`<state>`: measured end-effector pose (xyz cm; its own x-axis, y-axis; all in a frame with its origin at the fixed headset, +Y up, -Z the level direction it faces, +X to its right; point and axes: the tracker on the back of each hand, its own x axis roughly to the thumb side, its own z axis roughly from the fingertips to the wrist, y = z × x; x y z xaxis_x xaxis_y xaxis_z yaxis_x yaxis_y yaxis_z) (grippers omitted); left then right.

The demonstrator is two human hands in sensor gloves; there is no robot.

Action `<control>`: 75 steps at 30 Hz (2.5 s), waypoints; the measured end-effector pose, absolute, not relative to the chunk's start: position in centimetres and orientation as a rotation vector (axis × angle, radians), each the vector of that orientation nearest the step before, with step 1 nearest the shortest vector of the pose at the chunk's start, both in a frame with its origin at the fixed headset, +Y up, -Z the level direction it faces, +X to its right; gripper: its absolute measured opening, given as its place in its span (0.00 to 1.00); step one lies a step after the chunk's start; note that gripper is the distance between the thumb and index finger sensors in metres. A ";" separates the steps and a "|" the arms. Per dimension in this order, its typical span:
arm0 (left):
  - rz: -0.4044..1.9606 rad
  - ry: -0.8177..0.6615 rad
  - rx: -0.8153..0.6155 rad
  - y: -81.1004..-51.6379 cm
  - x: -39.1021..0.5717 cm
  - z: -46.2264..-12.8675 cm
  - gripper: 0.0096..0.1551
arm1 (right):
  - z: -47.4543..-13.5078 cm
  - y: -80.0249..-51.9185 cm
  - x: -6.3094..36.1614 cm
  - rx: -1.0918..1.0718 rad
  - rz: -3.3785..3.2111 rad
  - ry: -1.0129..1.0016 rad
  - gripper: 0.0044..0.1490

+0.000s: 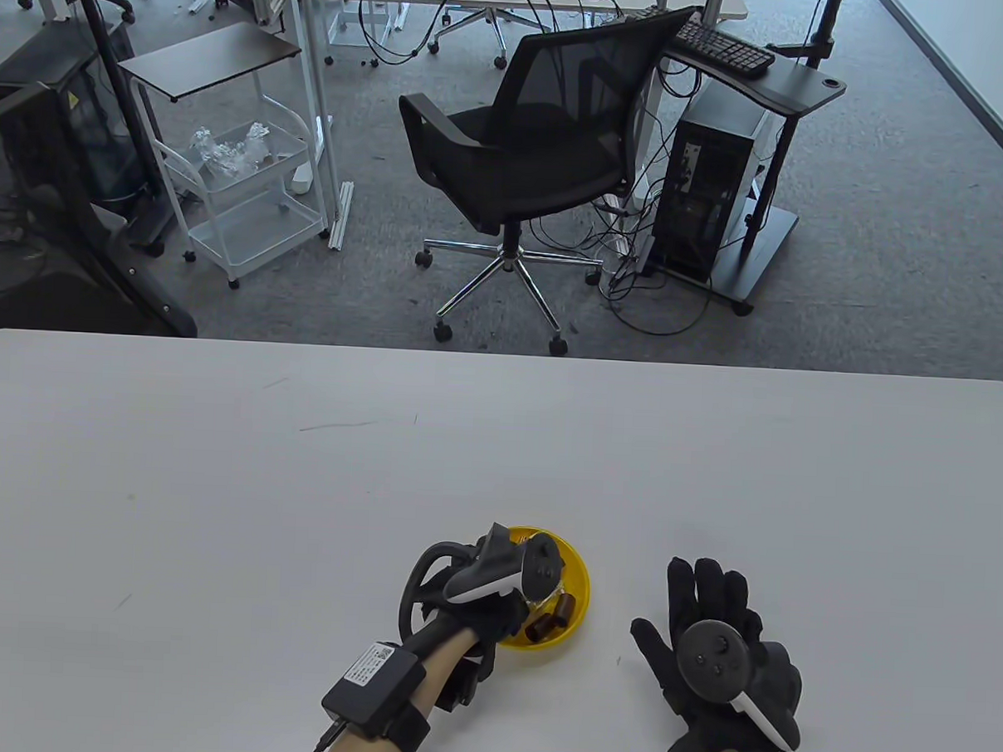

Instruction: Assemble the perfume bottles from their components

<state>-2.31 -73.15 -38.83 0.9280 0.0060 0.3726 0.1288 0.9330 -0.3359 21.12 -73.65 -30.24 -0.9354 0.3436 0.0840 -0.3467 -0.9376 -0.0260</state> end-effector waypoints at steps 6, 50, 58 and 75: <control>-0.081 -0.378 -0.379 -73.0 -2.2 -39.0 0.43 | -30.2 -73.5 21.4 0.100 2.764 -0.061 0.48; 0.005 -0.267 -0.144 -73.8 -1.4 -37.5 0.37 | -30.3 -73.7 21.4 0.126 2.686 -0.011 0.48; -0.038 -0.249 -0.053 -74.1 -1.1 -36.9 0.36 | -30.3 -73.7 21.2 0.133 2.692 -0.010 0.48; 0.260 -0.134 0.047 -73.3 -3.6 -37.1 0.36 | -30.3 -73.8 21.1 0.141 2.692 -0.010 0.48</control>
